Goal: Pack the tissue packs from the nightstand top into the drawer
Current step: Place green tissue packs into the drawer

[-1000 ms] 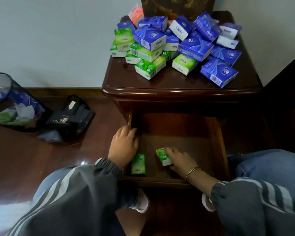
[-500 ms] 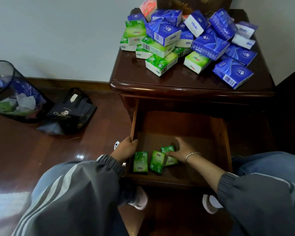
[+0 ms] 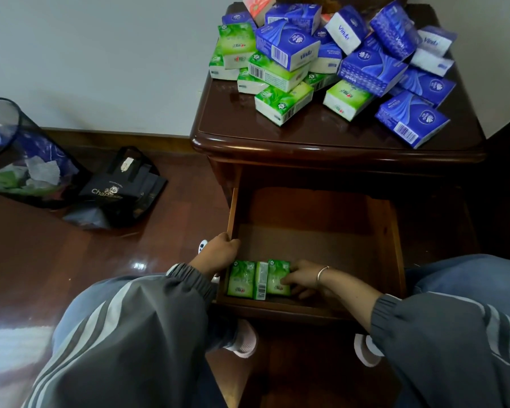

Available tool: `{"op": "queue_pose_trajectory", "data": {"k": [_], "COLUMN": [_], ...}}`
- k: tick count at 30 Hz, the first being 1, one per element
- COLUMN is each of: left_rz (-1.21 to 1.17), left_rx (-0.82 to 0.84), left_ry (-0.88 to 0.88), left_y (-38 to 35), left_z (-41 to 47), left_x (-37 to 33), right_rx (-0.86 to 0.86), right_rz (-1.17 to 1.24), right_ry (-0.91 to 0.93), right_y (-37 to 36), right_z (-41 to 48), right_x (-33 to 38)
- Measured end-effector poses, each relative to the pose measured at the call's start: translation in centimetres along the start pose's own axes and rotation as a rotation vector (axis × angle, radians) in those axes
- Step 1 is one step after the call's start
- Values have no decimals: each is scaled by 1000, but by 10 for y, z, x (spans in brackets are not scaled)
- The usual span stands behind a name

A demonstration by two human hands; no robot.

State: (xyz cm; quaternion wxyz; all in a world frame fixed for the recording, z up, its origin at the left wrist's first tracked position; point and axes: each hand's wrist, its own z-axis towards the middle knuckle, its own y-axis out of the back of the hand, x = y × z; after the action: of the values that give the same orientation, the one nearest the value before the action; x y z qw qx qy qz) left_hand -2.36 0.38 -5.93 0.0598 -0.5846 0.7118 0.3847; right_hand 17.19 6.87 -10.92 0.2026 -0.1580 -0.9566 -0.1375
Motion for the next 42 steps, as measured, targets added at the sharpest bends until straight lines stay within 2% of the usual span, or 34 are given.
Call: {"op": "queue_pose_trajectory", "data": {"k": [2,5,7,9,13,17,22,26,32,34,38,42], "left_rz": [7,-2,-12,-18,-13,10,19,39,8,6,5,6], "left_rx": [-2,-2,0,0,1,-16,-23,-39,-12,-17,-20,-20], "left_ry": [3,11,17,22,29,31,49,39,44,43,40,34], "left_y": [0,0,0,0,0,-1,-1,-2,-3,-3,-3,-3], "left_z": [-1,-2,-3,-3,-2,-1,1,3,2,1,2,3], "left_x": [-1,-1,-2,-2,-3,-3,-4,-3,-3,-3,-3,-2], "right_rx": [-22,-229,-450,-553,-390,-397,-336,-206,-98,-118,-217,-267], "right_rz": [-84,-344,-364,-327,-334,-300,-201,-27,-145,-237,-82,-157], "right_ry": [-5,38,104,193,245,261,131,30,-110,-92,50,181], "right_y": [4,3,-4,-14,-37,-40,-29,-2,20,20,18,5], "right_z": [1,3,4,1,2,8,9,2,2,6,11,14], "right_x": [0,-1,0,5,13,13,14,18,3,-2,-1,1]}}
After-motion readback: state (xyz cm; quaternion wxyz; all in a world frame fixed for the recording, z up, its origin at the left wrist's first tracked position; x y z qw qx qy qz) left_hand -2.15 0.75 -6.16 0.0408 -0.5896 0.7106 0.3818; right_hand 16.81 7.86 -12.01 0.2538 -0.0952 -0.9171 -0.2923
